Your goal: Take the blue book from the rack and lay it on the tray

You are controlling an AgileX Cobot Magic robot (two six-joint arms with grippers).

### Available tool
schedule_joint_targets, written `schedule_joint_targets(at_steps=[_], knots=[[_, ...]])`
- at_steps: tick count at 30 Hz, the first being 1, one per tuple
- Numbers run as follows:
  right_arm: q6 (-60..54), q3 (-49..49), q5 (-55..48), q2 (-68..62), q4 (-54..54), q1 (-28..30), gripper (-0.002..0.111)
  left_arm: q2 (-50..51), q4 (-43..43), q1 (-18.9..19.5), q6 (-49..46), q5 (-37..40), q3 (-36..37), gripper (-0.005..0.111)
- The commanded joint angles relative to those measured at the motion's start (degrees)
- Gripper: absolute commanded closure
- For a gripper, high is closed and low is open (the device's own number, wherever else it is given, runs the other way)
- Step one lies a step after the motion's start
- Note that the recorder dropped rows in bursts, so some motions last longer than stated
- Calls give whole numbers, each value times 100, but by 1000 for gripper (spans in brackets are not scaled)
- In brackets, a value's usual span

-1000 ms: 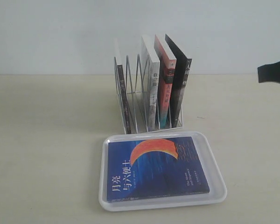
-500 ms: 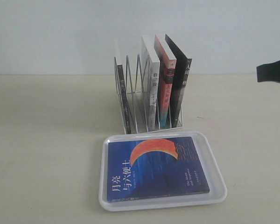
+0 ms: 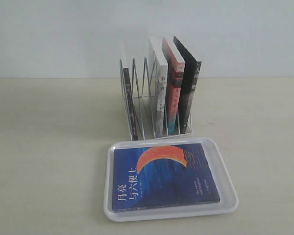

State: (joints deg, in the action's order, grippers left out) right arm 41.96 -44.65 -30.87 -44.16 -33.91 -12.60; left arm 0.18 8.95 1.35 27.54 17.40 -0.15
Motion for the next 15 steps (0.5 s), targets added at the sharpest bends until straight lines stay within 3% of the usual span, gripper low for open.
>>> schedule_joint_targets(at_steps=[1,5,10,15], knots=[[-54,901,1215,1297,-3,1193,108,-18,3,14,-25,-72,15,103],[-54,1877,1569,2440,-54,1806,108,-18,3,14,-25,-72,15,103],[-35,2720,1595,3239,83,1822,108,-18,3,14,-25,-72,15,103],[3,2959,1925,3434,82,1822,108,-18,3,14,-25,-72,15,103]])
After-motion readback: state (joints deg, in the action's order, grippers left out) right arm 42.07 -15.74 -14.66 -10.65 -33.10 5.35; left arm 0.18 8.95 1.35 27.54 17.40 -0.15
